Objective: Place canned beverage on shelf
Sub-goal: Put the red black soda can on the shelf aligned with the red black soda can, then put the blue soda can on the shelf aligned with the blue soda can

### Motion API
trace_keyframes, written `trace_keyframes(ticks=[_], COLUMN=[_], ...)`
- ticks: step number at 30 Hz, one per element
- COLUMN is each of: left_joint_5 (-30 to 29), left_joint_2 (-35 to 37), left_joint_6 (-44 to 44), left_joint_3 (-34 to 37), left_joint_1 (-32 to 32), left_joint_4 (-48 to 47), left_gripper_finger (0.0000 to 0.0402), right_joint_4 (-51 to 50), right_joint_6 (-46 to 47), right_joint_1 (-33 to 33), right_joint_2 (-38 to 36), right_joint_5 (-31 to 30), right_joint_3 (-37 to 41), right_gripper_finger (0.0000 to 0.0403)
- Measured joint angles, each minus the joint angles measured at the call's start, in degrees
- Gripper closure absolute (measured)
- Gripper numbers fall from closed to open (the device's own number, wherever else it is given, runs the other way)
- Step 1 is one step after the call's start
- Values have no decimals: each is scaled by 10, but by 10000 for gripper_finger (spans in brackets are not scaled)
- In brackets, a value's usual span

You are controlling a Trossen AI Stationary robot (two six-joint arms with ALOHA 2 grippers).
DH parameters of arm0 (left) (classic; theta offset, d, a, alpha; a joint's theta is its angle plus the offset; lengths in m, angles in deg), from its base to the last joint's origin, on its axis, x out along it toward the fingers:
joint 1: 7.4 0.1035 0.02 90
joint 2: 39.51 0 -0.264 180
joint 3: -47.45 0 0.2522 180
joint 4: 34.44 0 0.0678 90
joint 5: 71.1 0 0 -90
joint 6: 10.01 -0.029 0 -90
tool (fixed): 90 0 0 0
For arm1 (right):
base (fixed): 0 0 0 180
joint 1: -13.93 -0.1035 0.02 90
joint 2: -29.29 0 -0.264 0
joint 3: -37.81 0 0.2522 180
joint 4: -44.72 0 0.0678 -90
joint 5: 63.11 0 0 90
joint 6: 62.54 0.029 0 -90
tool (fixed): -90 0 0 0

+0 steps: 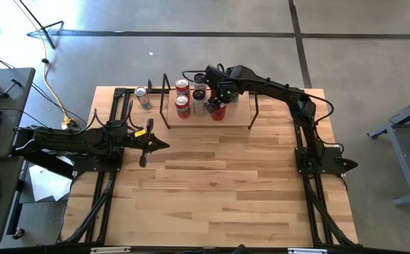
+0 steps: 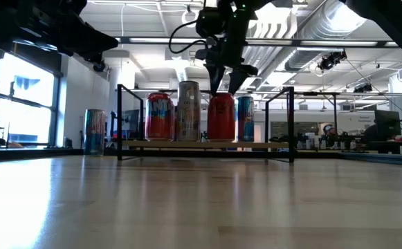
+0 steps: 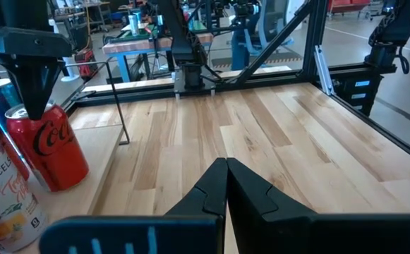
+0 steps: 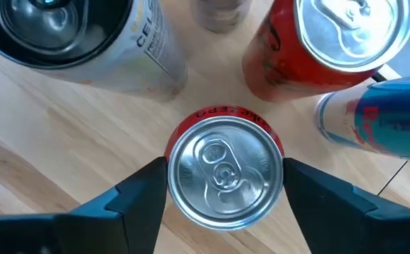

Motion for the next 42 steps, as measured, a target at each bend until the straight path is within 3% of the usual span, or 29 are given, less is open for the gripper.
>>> trace_keyframes(ticks=[12, 17, 21, 26, 33, 38, 42], left_joint_5=[0, 0, 0, -5, -15, -15, -15], left_joint_2=[0, 0, 0, 0, 0, 0, 0], left_joint_6=[3, 3, 3, 2, -7, -7, -7], left_joint_3=[0, 0, 0, 0, 0, 0, 0], left_joint_1=[0, 0, 0, 0, 0, 0, 0], left_joint_4=[0, 0, 0, -4, -14, -17, -17], left_gripper_finger=[402, 401, 401, 401, 402, 401, 402], right_joint_4=[24, 21, 1, -4, 121, 269, 445], right_joint_6=[-49, -76, -97, -140, -175, -207, -235], right_joint_1=[-4, -17, -36, -86, -146, -189, -221], right_joint_2=[5, 5, 5, 4, 4, -1, -40], right_joint_5=[-19, -36, -85, -265, -334, -345, -338], right_joint_3=[-6, -49, -104, -136, -71, 24, 147], right_gripper_finger=[125, 124, 129, 196, 382, 388, 399])
